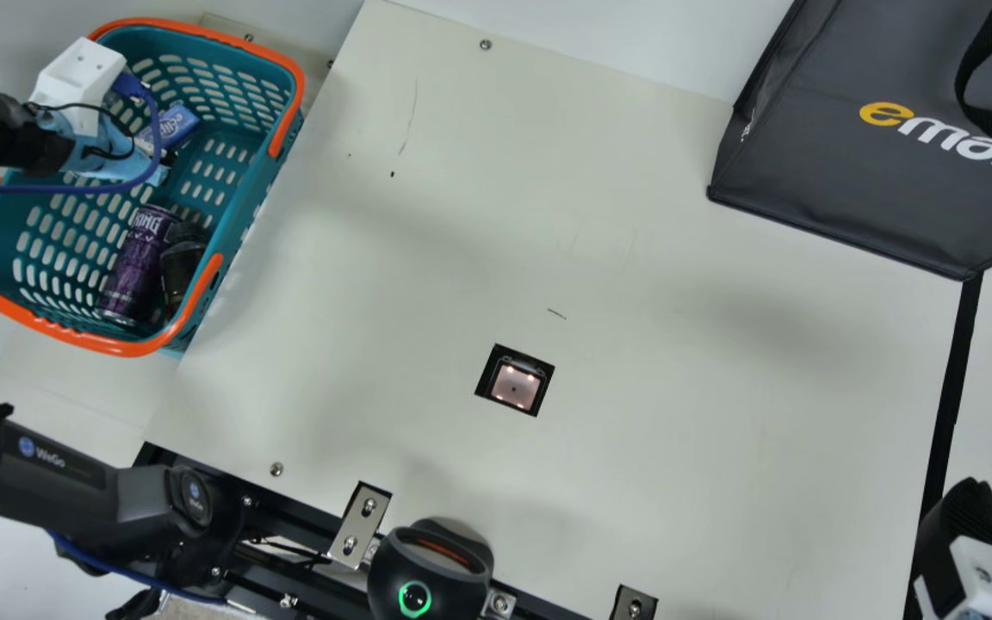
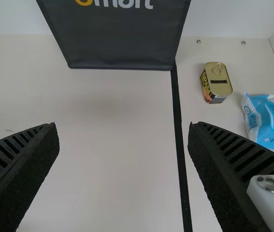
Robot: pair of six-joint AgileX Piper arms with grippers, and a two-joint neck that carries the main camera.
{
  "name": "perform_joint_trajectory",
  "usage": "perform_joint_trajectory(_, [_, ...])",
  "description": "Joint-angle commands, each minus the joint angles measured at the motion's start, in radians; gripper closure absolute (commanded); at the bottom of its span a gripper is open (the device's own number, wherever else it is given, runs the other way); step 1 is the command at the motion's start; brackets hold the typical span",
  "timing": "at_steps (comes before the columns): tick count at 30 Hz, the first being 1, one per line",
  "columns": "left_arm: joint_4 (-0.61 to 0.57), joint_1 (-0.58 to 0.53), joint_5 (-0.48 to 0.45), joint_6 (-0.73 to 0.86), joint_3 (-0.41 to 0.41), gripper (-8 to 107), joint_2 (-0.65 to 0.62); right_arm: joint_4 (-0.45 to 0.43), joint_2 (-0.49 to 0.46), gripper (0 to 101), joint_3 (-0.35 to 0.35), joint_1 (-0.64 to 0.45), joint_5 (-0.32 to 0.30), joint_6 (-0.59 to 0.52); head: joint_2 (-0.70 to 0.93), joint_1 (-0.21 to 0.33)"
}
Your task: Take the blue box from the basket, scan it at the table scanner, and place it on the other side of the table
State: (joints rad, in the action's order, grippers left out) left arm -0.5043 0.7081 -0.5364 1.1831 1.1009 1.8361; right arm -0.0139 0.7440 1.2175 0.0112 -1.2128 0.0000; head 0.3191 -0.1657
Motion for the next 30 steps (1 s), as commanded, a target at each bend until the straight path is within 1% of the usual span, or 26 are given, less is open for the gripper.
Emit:
perform_joint_trajectory(1, [0.002,-0.003,0.000,-0.027,-0.011,107,-0.040,0.000,0.000,6,0.000,0.000,0.000,0.000,0.002,0.027])
perform_joint_trajectory(12, [0.040,-0.026,-0.009,-0.204,-0.071,107,-0.239,0.000,0.000,6,0.000,0.000,0.000,0.000,0.002,0.027])
perform_joint_trajectory(21, [0.101,-0.058,-0.047,-0.363,-0.069,107,-0.385,0.000,0.000,6,0.000,0.000,0.000,0.000,0.002,0.027])
perform_joint_trajectory(30, [0.174,-0.129,-0.102,-0.509,-0.065,107,-0.503,0.000,0.000,6,0.000,0.000,0.000,0.000,0.002,0.027])
